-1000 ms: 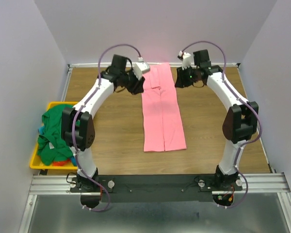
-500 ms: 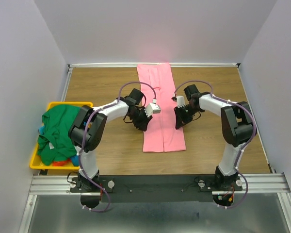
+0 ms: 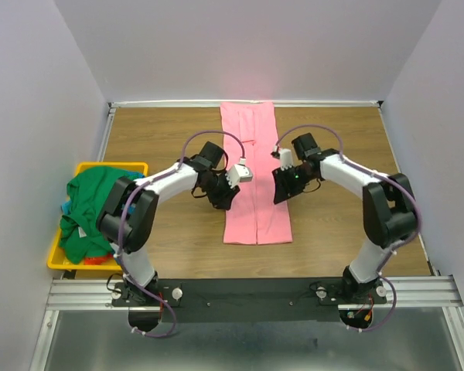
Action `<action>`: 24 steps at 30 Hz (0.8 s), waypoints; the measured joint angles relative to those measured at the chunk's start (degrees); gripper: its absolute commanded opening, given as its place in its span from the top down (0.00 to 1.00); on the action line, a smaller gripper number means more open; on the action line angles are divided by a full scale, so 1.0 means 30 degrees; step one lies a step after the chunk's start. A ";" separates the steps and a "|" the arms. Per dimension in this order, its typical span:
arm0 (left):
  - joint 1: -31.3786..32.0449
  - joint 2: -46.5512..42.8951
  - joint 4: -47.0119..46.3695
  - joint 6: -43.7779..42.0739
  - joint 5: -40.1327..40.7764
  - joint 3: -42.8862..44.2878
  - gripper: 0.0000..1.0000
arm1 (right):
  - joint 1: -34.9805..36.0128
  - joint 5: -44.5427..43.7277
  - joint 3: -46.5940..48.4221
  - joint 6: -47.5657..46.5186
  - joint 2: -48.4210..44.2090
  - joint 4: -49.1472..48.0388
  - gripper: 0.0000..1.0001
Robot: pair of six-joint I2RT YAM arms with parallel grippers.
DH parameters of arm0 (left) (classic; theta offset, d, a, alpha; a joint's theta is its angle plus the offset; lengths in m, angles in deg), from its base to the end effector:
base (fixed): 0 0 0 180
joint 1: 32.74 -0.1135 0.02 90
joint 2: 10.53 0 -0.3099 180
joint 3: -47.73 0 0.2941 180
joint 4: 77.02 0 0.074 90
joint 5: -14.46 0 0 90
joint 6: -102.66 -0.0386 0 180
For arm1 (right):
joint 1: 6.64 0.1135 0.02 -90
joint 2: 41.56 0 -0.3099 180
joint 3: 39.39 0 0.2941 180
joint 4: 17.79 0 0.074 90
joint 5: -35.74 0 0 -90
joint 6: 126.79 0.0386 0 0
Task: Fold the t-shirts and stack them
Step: Grab the bottom of the folded rectangular tshirt with both arms
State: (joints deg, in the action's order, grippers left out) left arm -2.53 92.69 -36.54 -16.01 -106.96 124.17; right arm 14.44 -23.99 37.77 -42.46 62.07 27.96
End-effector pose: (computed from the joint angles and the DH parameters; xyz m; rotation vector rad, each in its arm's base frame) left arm 0.3310 -0.2160 0.1840 1.4373 2.2408 -0.7547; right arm 0.3560 0.1581 0.1814 -0.7623 2.6945 0.8086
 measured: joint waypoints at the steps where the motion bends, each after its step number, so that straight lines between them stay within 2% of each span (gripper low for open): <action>1: 0.0000 -0.0590 0.0233 -0.0036 0.0109 -0.0051 0.45 | 0.0007 -0.0182 0.0073 -0.0124 -0.0627 0.0153 0.47; 3: 0.0000 -0.2288 0.0386 -0.0029 0.0408 -0.0109 0.30 | 0.0007 -0.0532 0.0525 -0.0525 -0.2142 0.0401 0.43; 5: 0.0007 -0.4765 0.0175 -0.0080 0.0750 0.0022 0.06 | 0.0007 -0.1071 0.1464 -0.1384 -0.4029 0.0415 0.20; 6: 0.0007 -0.6200 -0.0189 -0.0029 0.1013 0.0102 0.01 | 0.0007 -0.1333 0.2127 -0.2025 -0.4976 0.0437 0.03; 7: 0.0007 -0.7155 -0.0423 -0.0226 0.1282 0.0197 0.02 | 0.0000 -0.1581 0.2878 -0.2688 -0.5858 0.0321 0.00; 10: 0.0000 -1.1111 -0.2375 -0.0138 0.1916 0.0947 0.01 | -0.0007 -0.1851 0.4626 -0.4014 -0.7235 0.0102 0.00; 12: 0.0000 -1.2422 -0.4167 -0.0058 0.2033 0.0998 0.01 | -0.0007 -0.1778 0.5799 -0.5166 -0.7766 -0.0321 0.00; 15: 0.0007 -1.3253 -0.5996 -0.0605 0.1909 0.0758 0.01 | -0.0007 -0.1392 0.5960 -0.6433 -0.7963 -0.0386 0.00; 17: 0.0007 -1.3114 -0.5785 -0.1996 0.1217 0.0765 0.01 | -0.0007 -0.0801 0.5595 -0.7694 -0.7919 0.0073 0.00; 20: 0.0102 -1.2400 -0.4313 -0.4109 0.0189 0.0080 0.03 | 0.0007 0.0335 0.3657 -1.0397 -0.8386 0.0998 0.00; 24: 0.1100 -1.2349 -0.2040 -0.7023 -0.0816 -0.3424 0.07 | 0.0729 0.0896 -0.1166 -1.3777 -0.9974 0.2484 0.02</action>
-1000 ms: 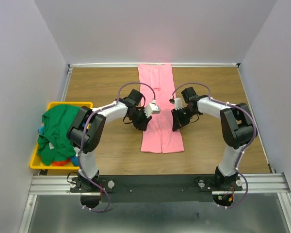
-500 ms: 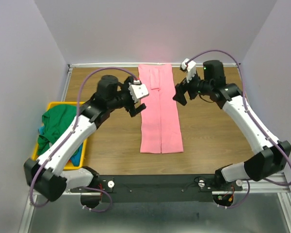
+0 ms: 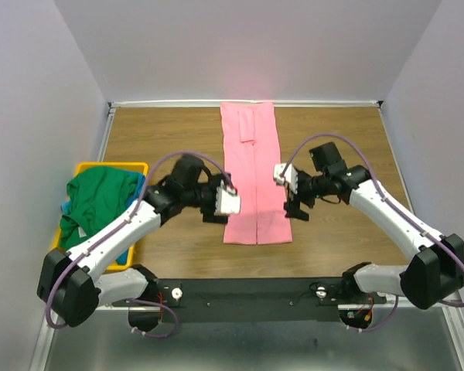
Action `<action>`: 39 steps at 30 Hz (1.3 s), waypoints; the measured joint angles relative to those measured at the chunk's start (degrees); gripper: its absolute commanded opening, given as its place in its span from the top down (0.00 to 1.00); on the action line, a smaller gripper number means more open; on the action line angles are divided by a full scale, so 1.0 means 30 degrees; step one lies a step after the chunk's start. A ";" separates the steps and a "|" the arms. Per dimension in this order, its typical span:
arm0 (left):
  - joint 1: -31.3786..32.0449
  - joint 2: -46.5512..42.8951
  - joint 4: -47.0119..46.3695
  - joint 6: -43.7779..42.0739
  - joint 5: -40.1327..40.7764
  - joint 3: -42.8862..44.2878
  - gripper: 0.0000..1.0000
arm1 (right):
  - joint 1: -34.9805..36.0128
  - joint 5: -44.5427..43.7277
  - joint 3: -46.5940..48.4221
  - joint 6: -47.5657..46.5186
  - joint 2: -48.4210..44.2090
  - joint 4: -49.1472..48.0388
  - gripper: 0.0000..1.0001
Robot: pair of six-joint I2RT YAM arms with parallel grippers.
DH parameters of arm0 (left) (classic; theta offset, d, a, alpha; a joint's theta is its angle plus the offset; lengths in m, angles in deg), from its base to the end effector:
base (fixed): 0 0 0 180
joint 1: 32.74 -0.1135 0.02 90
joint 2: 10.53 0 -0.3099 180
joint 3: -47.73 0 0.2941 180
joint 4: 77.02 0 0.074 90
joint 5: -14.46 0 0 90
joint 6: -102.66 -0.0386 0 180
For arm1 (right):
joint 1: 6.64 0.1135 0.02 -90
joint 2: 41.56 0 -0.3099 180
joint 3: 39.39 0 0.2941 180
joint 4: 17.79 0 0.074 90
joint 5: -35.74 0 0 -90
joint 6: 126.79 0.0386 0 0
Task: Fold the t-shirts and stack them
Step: Grab the bottom of the folded rectangular tshirt with both arms
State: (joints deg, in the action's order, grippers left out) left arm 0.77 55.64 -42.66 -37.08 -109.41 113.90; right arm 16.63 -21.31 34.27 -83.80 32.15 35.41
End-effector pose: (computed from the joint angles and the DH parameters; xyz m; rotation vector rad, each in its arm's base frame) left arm 0.2186 -0.1706 0.3371 1.6202 1.3236 -0.4688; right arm 0.2589 0.1342 0.3255 -1.5453 1.7934 0.5209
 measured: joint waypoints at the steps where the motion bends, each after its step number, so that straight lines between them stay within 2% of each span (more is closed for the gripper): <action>1: 0.0423 -0.0058 0.0182 -0.0634 -0.0095 -0.0896 0.14 | 0.0342 0.0007 -0.0823 -0.0648 -0.0175 0.0372 0.06; 3: 0.1632 -0.0087 0.0933 -0.1829 -0.0189 -0.2820 0.26 | 0.1290 0.0058 -0.2368 -0.1821 -0.0423 0.0714 0.10; 5: 0.2681 -0.0051 0.1333 -0.2703 -0.0226 -0.4197 0.31 | 0.2193 0.0051 -0.3672 -0.2484 -0.0678 0.0568 0.18; 6: 0.3067 0.0066 0.1464 -0.2965 -0.0248 -0.4583 0.37 | 0.2652 0.0051 -0.4342 -0.2688 -0.0765 0.0284 0.21; 9: 0.3621 0.0947 0.1435 -0.3548 -0.0240 -0.5268 0.42 | 0.3628 -0.0051 -0.5952 -0.3002 -0.0838 -0.0532 0.33; 10: 0.3687 0.1530 0.1384 -0.3657 -0.0240 -0.5304 0.43 | 0.3883 -0.0131 -0.6492 -0.3140 -0.0794 -0.0867 0.37; 14: 0.3745 0.3432 0.0998 -0.3701 0.0000 -0.5319 0.43 | 0.4124 -0.0656 -0.7759 -0.3599 -0.0124 -0.2273 0.41; 19: 0.3745 0.3993 0.0284 -0.3628 0.0372 -0.5326 0.45 | 0.4138 -0.1209 -0.8378 -0.4226 0.0189 -0.3300 0.43; 23: 0.3745 0.4444 -0.0321 -0.3541 0.0707 -0.5326 0.50 | 0.4138 -0.1530 -0.8721 -0.4663 0.0350 -0.3832 0.51; 27: 0.3738 0.5370 -0.0707 -0.3468 0.0889 -0.5246 0.54 | 0.4138 -0.1749 -0.8976 -0.4918 0.0663 -0.4175 0.52; 30: 0.3745 0.5617 -0.0729 -0.3483 0.0918 -0.5056 0.56 | 0.4138 -0.1756 -0.9020 -0.5027 0.0678 -0.4401 0.57; 31: 0.3745 0.5690 -0.0729 -0.3504 0.0918 -0.4998 0.60 | 0.4138 -0.1749 -0.9049 -0.5049 0.0692 -0.4481 0.63; 33: 0.3745 0.5814 -0.0736 -0.3577 0.0925 -0.4918 0.67 | 0.4138 -0.1741 -0.9063 -0.5005 0.0794 -0.4648 0.70; 34: 0.3745 0.5894 -0.0736 -0.3614 0.0933 -0.4867 0.73 | 0.4138 -0.1727 -0.9063 -0.4998 0.0860 -0.4765 0.77; 36: 0.3745 0.5967 -0.0721 -0.3708 0.0933 -0.4823 0.83 | 0.4138 -0.1741 -0.9071 -0.4962 0.0984 -0.5136 0.83; 37: 0.3745 0.6003 -0.0714 -0.3774 0.0940 -0.4809 0.85 | 0.4138 -0.1734 -0.9078 -0.4962 0.1035 -0.5268 0.91; 39: 0.3745 0.6054 -0.0663 -0.3912 0.1027 -0.4743 0.91 | 0.4146 -0.1770 -0.9143 -0.4932 0.1035 -0.5537 0.99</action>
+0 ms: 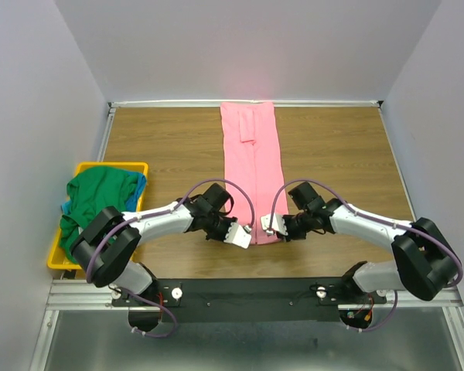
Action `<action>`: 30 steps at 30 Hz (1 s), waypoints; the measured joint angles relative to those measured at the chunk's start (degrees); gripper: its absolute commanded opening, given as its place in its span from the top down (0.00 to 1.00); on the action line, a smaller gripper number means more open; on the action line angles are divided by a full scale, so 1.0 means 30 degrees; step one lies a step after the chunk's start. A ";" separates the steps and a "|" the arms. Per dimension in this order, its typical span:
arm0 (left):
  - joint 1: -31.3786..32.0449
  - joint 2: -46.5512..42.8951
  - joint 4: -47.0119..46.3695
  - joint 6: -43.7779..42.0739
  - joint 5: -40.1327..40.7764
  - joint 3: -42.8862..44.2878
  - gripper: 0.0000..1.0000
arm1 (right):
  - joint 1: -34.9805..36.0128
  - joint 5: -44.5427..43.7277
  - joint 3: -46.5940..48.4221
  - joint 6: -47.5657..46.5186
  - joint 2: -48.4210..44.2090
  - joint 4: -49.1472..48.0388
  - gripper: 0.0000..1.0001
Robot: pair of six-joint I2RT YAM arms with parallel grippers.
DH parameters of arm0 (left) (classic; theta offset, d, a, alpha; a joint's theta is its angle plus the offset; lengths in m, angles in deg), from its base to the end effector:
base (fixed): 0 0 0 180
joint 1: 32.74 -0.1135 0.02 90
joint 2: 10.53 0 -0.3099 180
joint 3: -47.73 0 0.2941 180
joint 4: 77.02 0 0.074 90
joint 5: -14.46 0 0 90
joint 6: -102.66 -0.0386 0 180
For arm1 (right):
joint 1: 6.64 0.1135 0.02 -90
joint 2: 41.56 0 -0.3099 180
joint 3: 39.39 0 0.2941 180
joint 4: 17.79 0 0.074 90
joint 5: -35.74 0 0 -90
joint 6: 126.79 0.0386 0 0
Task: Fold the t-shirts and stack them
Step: Grab the bottom of the folded rectangular tshirt with both arms, then fold the folded rectangular tshirt in 1/3 of the way
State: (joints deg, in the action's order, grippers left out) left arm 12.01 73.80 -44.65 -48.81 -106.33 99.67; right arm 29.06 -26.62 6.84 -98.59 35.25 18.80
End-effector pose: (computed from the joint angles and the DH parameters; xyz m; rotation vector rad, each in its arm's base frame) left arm 0.1874 -0.2136 0.1674 2.1479 1.4142 -0.6157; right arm 0.1881 0.1572 0.1659 -2.0438 1.6203 0.5055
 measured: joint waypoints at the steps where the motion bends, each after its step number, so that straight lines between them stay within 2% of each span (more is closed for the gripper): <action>1: 0.0000 0.0015 0.0066 -0.0029 0.0095 0.0051 0.99 | 0.0022 -0.0015 -0.0029 0.0007 -0.0036 -0.0095 0.99; 7: 0.0000 0.0058 0.0911 0.0051 0.0248 0.0546 1.00 | 0.0182 -0.0663 -0.0117 0.0619 -0.0393 -0.0182 0.99; 15: -0.0029 -0.1013 0.2106 0.0415 0.0168 0.1341 1.00 | 0.0641 -0.1217 0.0597 0.1275 -0.2127 0.1486 0.99; 18: 0.0175 -0.1610 0.2718 0.0415 0.0058 0.1362 1.00 | 0.1508 -0.1377 0.0699 0.1829 -0.3053 0.2076 0.99; 25: 0.1916 -0.4415 0.4663 0.0648 -0.0889 0.1362 1.00 | 0.5515 -0.1545 0.0940 0.4801 -0.4852 0.3490 0.99; 30: 0.0911 -0.4707 0.5799 0.0648 -0.1224 0.1938 1.00 | 0.5639 -0.2543 0.2091 0.5676 -0.4561 0.3891 1.00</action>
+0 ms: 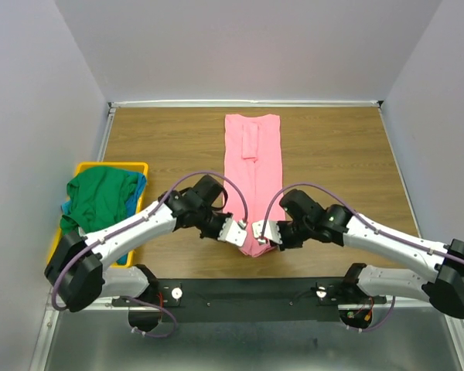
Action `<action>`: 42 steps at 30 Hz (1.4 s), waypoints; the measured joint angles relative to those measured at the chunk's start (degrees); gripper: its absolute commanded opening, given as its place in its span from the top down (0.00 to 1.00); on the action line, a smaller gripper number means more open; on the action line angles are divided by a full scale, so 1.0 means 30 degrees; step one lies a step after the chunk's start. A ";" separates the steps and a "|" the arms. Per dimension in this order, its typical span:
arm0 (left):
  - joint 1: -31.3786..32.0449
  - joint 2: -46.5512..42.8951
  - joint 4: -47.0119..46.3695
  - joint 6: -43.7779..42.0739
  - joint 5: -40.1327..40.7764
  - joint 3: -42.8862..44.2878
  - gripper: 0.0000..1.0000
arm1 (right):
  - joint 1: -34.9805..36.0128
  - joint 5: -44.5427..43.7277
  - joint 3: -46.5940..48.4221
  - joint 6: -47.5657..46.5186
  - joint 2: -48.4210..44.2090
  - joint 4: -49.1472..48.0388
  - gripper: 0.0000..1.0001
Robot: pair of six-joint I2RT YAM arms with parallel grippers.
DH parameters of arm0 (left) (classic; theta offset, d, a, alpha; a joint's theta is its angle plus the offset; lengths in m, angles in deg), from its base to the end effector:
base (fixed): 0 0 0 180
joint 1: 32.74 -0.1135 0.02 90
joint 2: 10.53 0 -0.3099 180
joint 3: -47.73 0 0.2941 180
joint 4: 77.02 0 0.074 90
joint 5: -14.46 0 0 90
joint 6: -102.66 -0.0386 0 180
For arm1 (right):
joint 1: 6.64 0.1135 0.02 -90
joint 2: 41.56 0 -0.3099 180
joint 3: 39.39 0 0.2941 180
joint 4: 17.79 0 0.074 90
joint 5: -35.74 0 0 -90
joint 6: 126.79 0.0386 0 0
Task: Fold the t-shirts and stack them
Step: Fold the folded rectangular tshirt in 1/3 of the way
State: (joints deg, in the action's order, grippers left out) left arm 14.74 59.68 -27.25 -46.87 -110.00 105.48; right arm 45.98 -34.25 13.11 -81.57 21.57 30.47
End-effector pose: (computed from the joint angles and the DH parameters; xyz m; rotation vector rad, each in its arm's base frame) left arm 0.1539 -0.2002 0.2480 2.1356 1.3403 -0.7101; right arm 0.1267 0.1876 0.2413 -2.0222 1.6079 0.5033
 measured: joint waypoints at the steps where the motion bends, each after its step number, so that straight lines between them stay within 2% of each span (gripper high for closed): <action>1: -0.0313 0.0138 0.0233 -0.0131 -0.0007 0.0255 1.00 | -0.0124 -0.0080 0.0219 0.0000 0.0117 0.0080 1.00; 6: -0.3104 0.2667 0.0918 -0.1537 -0.0124 0.3147 1.00 | -0.1501 -0.0058 0.1982 -0.0401 0.1392 0.0182 1.00; 9: -0.4211 0.4146 0.1020 -0.2280 -0.0146 0.4539 1.00 | -0.3206 0.0182 0.3228 -0.1144 0.3060 0.0204 0.99; 14: -0.4998 0.5625 0.1115 -0.2849 -0.0182 0.5858 1.00 | -0.5413 0.0619 0.5042 -0.2594 0.5807 0.0226 0.99; 21: -0.6484 0.8626 0.1129 -0.3257 -0.0240 0.8633 1.00 | -0.7053 0.1122 0.7337 -0.4306 0.8699 0.0270 0.99; 28: -0.7796 1.1395 0.1144 -0.3672 -0.0248 1.1613 1.00 | -0.8138 0.1443 0.9967 -0.5246 1.1154 0.0270 1.00; 42: -0.8896 1.5635 0.1683 -0.4160 -0.0233 1.6444 1.00 | -0.9464 0.1639 1.3894 -0.5982 1.5096 0.0291 0.99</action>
State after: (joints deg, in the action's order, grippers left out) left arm -11.95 106.59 -22.20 -59.35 -110.70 154.81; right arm 17.59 -29.33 54.80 -99.51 66.86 31.35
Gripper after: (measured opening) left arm 0.011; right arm 0.011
